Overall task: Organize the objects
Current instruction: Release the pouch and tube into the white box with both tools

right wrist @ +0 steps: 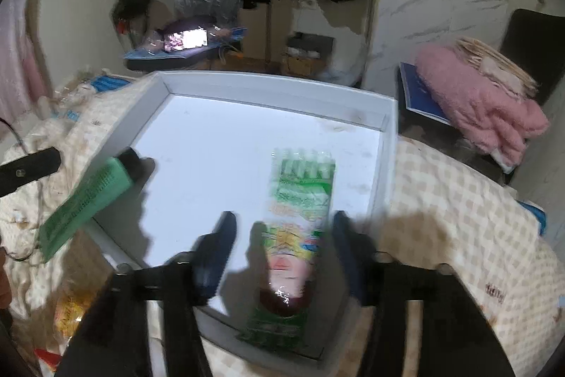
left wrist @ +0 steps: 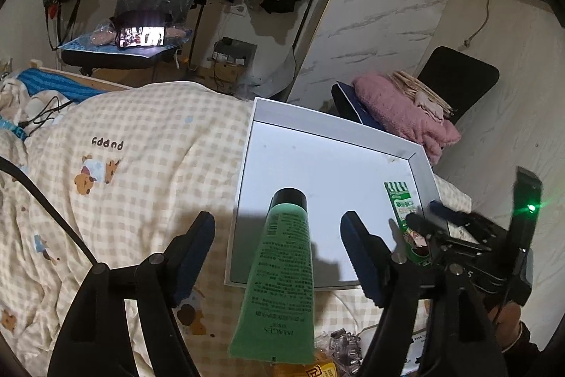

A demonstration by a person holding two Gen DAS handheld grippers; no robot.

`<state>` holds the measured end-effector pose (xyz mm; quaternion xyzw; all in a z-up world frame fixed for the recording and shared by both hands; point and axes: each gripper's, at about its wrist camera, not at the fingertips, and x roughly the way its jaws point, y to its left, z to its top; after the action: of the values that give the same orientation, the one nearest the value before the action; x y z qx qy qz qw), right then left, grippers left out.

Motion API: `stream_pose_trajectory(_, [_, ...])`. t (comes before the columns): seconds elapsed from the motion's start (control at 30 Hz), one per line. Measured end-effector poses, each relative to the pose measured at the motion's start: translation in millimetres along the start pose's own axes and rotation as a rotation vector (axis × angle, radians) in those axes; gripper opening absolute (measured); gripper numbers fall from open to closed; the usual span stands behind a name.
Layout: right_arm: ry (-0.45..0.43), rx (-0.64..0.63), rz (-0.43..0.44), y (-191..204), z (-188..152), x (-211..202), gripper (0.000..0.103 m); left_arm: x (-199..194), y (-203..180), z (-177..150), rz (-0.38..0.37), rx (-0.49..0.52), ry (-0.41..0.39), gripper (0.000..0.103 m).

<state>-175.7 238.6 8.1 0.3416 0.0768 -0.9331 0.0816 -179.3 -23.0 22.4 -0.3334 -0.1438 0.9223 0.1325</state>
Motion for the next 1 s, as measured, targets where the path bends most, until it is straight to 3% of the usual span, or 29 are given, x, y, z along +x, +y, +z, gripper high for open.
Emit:
stream_pose_trajectory(0.07, [-0.057, -0.057, -0.065, 8.9, 0.1, -8.7, 0.082, -2.2, 0.3, -0.2, 0.005, 0.001, -0.004, 0.077])
stream_pose_trajectory(0.2, [-0.092, -0.104, -0.08, 15.8, 0.7, -18.9, 0.082, -13.3, -2.8, 1.7, 0.023, 0.004, -0.036, 0.077])
stream_pose_trajectory(0.3, [-0.117, -0.041, 0.01, 6.5, 5.4, -33.7, 0.082, -30.4, -10.1, 10.1, 0.12, -0.028, -0.102, 0.077])
stream_pose_trajectory(0.5, [-0.203, 0.043, 0.173, -5.1, 17.4, -77.1, 0.082, -75.3, -30.1, 26.6, 0.071, 0.027, -0.189, 0.078])
stream_pose_trajectory(0.67, [-0.261, 0.008, 0.242, -2.0, 25.8, -119.6, 0.083, -109.6, -43.5, 25.5, 0.079, 0.109, -0.197, 0.081])
stream_pose_trajectory(0.77, [-0.274, 0.019, 0.3, -4.1, 24.9, -135.7, 0.103, -124.6, -47.6, 21.8, 0.057, 0.125, -0.19, 0.084])
stream_pose_trajectory(1.0, [-0.279, -0.032, 0.332, -0.5, 15.4, -166.4, 0.103, -140.5, -54.4, 6.4, 0.038, 0.143, -0.157, 0.088])
